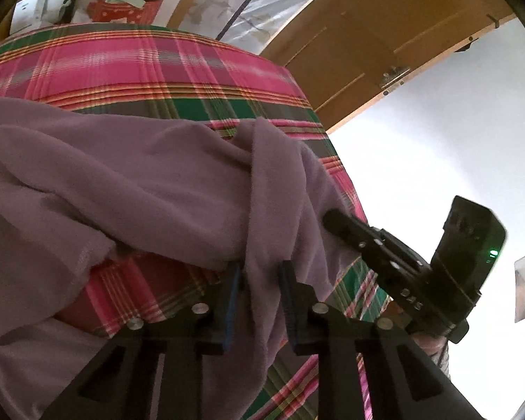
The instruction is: Fold clothes
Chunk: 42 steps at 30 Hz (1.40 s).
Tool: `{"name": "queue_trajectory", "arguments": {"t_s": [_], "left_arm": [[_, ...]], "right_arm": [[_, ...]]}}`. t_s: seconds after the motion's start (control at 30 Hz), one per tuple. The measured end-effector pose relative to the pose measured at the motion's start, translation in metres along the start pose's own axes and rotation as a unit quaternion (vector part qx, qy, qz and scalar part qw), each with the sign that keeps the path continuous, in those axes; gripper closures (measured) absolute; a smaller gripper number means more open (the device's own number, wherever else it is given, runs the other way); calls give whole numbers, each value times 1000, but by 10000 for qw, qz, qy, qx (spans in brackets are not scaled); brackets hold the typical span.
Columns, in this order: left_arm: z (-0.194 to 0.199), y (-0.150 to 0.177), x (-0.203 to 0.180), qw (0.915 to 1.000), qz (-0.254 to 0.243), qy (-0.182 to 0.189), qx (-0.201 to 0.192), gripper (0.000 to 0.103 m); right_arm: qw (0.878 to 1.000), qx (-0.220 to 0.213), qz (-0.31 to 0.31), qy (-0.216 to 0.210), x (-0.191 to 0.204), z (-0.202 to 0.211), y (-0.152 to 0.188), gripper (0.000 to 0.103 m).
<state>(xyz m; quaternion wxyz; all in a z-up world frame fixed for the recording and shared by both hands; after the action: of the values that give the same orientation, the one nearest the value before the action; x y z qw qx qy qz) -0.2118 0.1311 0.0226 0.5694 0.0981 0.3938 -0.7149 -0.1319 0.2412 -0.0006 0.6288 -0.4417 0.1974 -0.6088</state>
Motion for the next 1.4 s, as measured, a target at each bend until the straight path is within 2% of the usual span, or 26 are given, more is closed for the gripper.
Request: {"name": "queue_trajectory", "arguments": {"t_s": [0.03,0.13,0.4,0.63,1.1,1.4], "left_arm": [[1,1,0,10000,-10,10,-28,91],[9,4,2,9998,7,30,-194,94],[51,11,12,9964,337,193,-749,94],[88,15,14,9924,376,260,-1139,94],[145,50,59,9819,957,216,-1621,94],[159,76,106,9721,1603,15,-1714,94]], "right_arm": [[10000,-66,58,-43,5,3,-2,93],[9994,-215,248,-118,19,10,-7,93],[9966,-509,475,-443,53,27,-15,94],[9934,-657,593,-727,78,36,-19,94],[9857,-374,702,-1485,137,25,5,95],[9827,130,759,-1683,160,-5,37,95]]}}
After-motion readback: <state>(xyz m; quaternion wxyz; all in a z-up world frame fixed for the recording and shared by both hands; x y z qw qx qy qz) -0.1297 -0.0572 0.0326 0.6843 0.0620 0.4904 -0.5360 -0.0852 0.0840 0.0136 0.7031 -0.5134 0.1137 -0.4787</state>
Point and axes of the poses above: each gripper's, at about its wrist camera, not at the fingertips, and z roughly against the way its jaws point, x to its left, y to its underside, the point moved 2 cm from there along -z, roughly the way its jaws point, and after that the axes turned 8 degrees about -x, right-handed, at the moved point
